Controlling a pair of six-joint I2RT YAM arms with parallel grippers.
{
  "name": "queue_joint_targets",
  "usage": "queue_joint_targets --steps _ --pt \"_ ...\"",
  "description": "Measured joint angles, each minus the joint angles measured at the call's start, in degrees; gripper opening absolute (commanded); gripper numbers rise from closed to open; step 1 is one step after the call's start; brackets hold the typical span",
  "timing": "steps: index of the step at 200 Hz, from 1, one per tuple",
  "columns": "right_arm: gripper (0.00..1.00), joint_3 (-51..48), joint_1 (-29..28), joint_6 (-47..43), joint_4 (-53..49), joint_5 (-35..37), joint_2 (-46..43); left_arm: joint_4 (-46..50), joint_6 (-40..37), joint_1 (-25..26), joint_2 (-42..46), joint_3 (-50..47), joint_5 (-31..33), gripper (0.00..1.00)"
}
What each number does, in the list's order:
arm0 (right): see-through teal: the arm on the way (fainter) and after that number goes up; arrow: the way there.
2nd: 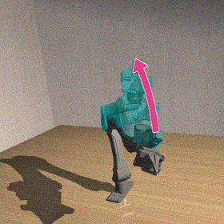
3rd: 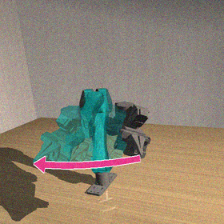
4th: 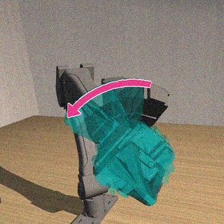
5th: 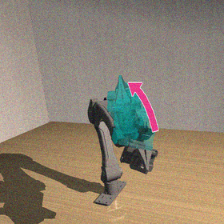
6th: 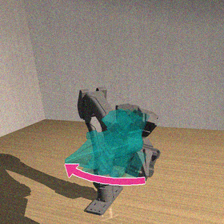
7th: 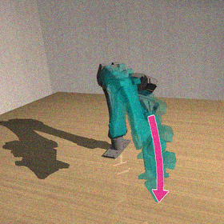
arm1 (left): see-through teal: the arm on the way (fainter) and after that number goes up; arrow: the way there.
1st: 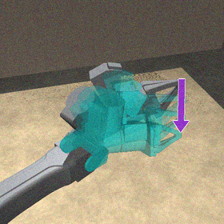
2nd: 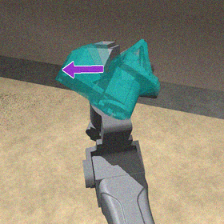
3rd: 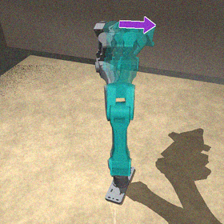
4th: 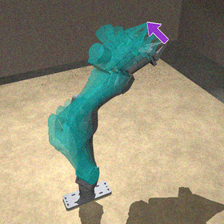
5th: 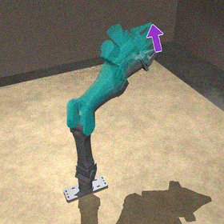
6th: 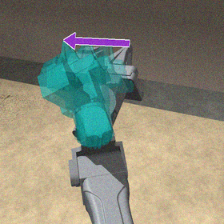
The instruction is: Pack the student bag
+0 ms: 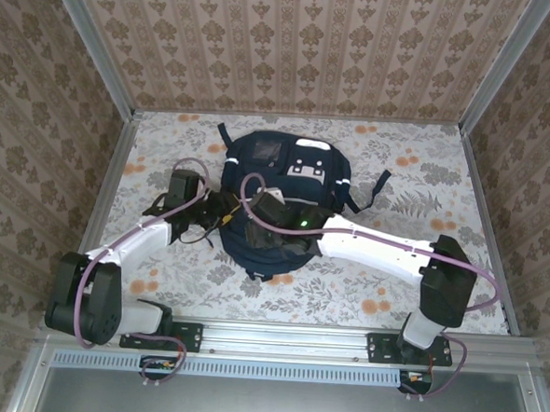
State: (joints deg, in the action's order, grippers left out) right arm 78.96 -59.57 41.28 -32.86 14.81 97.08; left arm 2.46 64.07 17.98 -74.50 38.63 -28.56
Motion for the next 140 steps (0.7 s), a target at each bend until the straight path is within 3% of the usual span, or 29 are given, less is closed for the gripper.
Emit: queue_joint_targets --steps 47,81,140 --pt "0.53 4.7 -2.1 4.2 -3.7 5.9 7.2 -0.8 0.2 0.7 -0.1 0.0 -0.5 0.09" --pt "0.54 5.4 -2.1 6.8 -5.2 9.9 7.6 -0.8 0.2 0.8 -0.1 0.0 -0.6 0.06" --pt "0.47 8.6 -0.1 11.3 -6.5 12.0 10.1 -0.8 0.2 1.0 -0.1 0.0 -0.6 0.05"
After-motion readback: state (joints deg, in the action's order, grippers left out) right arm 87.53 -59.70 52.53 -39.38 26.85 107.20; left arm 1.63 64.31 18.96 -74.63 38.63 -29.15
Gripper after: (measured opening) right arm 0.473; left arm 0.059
